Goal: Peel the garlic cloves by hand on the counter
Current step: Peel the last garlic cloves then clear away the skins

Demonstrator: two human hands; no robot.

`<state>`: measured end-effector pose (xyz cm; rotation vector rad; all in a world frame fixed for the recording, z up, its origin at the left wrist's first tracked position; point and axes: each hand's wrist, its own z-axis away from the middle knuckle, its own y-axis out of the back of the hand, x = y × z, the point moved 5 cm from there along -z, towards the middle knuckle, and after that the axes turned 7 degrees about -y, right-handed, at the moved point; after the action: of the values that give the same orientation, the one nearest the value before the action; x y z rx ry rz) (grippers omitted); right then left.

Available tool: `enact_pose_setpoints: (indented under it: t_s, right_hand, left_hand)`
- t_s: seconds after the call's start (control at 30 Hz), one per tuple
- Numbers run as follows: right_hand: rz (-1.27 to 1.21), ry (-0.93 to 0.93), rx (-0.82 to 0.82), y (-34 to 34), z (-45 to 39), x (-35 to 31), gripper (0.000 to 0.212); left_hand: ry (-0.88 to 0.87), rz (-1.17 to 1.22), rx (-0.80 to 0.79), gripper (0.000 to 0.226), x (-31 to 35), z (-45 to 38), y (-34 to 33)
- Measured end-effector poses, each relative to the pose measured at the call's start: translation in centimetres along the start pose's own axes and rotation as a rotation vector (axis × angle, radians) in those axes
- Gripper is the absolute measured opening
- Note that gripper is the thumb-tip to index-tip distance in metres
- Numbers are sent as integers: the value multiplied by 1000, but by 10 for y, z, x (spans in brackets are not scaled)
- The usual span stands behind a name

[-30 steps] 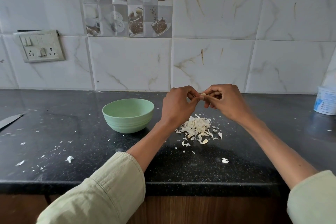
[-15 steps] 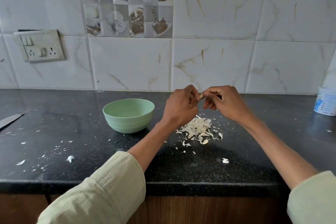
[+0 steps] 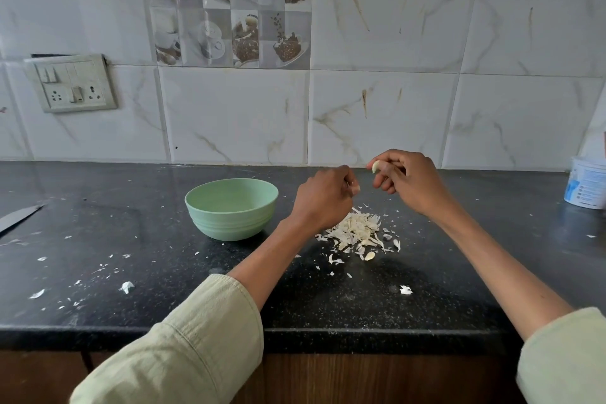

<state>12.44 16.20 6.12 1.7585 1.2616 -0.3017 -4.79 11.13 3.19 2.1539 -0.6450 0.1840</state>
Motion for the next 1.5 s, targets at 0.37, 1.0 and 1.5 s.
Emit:
enact_pose_setpoints:
  t_s: [0.37, 1.0, 1.5]
  right_hand:
    - [73, 43, -44, -3, 4, -2, 13]
    - [-201, -91, 9, 4, 32, -16, 21]
    - [-31, 39, -142, -108, 21, -138, 15]
  left_hand:
    - [-29, 27, -10, 7, -3, -2, 4]
    - [-144, -225, -155, 14, 42, 25, 49]
    - [166, -208, 119, 30, -44, 100, 164]
